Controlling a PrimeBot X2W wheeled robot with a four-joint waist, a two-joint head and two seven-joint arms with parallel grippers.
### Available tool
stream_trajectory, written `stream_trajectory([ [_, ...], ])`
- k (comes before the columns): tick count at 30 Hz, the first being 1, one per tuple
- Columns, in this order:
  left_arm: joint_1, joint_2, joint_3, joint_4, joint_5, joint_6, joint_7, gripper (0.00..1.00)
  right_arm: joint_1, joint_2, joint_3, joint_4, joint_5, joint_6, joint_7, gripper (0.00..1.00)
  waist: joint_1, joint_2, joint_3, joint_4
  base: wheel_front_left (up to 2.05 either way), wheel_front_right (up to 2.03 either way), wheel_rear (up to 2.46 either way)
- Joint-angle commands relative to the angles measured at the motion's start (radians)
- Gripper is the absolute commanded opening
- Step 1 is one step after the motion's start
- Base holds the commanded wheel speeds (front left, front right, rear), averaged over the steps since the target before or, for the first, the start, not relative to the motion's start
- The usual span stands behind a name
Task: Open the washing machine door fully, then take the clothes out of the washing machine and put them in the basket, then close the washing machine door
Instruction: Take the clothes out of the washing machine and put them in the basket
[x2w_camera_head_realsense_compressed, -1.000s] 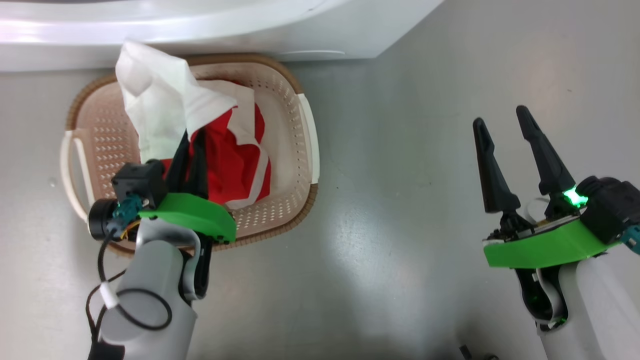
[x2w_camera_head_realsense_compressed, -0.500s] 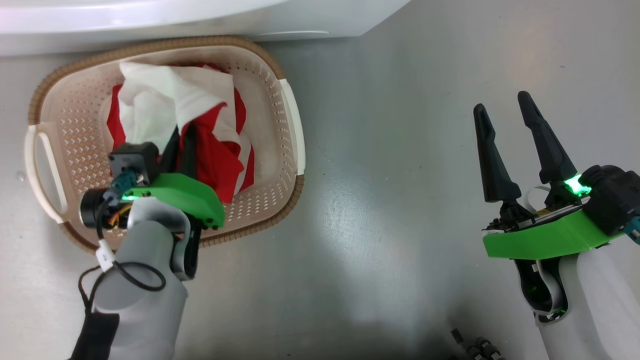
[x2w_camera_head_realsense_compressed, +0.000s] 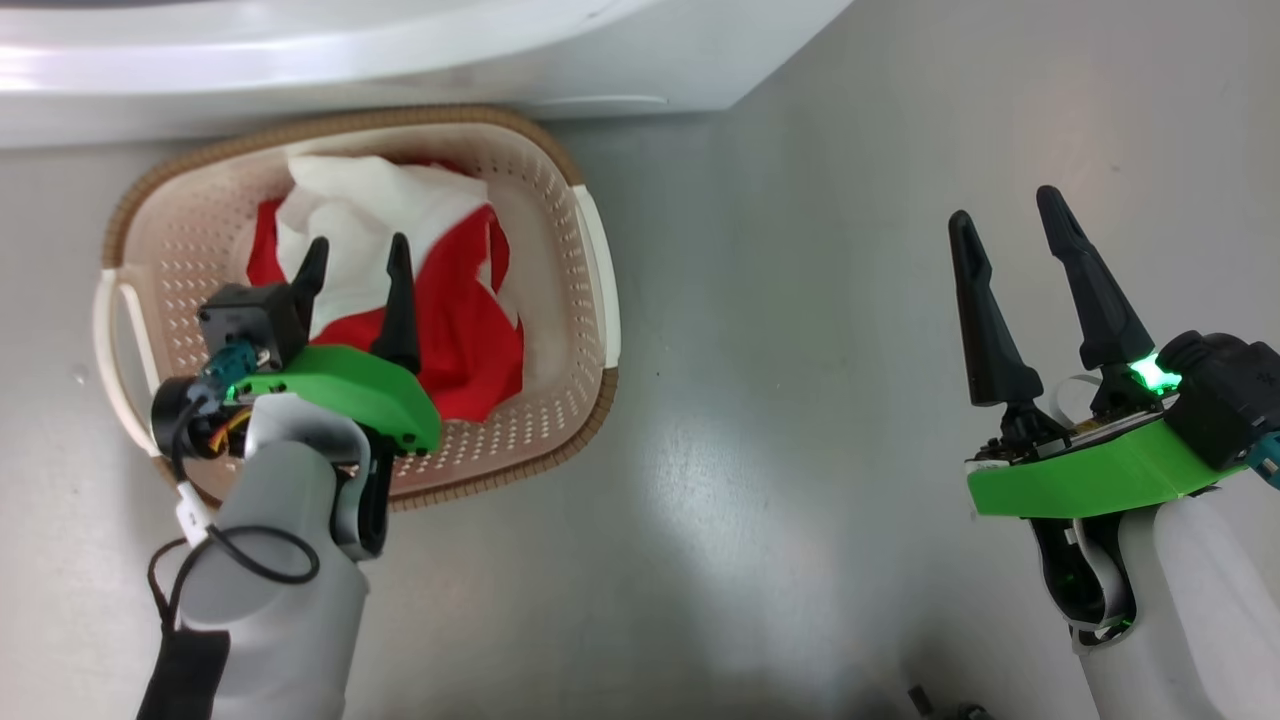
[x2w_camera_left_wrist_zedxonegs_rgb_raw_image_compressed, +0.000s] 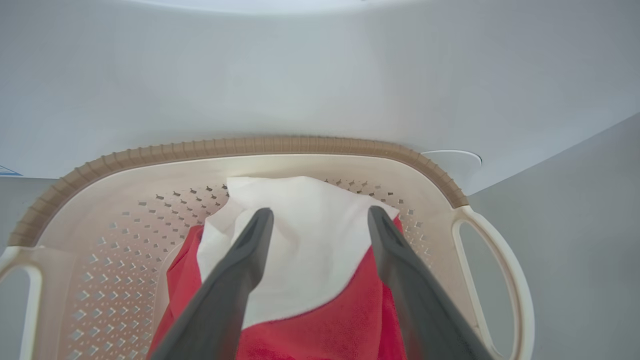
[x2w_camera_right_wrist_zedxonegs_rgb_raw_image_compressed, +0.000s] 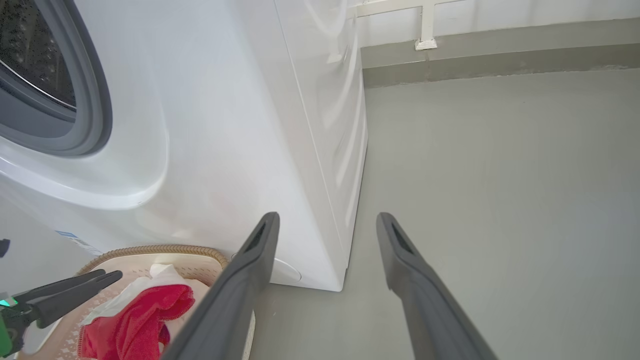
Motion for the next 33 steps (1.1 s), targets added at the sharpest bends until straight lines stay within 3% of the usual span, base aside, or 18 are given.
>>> stream_trajectory([
  [1, 0.052, 0.028, 0.024, -0.023, -0.004, -0.005, -0.005, 1.00, 0.019, 0.000, 0.014, -0.015, -0.001, 0.000, -0.006, 1.00, 0.0000, 0.0000, -0.034, 0.007, 0.00, 0.00, 0.00],
  [33, 0.466, 0.028, 0.124, -0.375, 0.106, -0.058, -0.005, 1.00, 0.281, 0.007, -0.006, 0.064, -0.026, 0.000, -0.006, 1.00, 0.0000, 0.0000, -0.548, 0.056, 0.00, 0.00, 0.00],
])
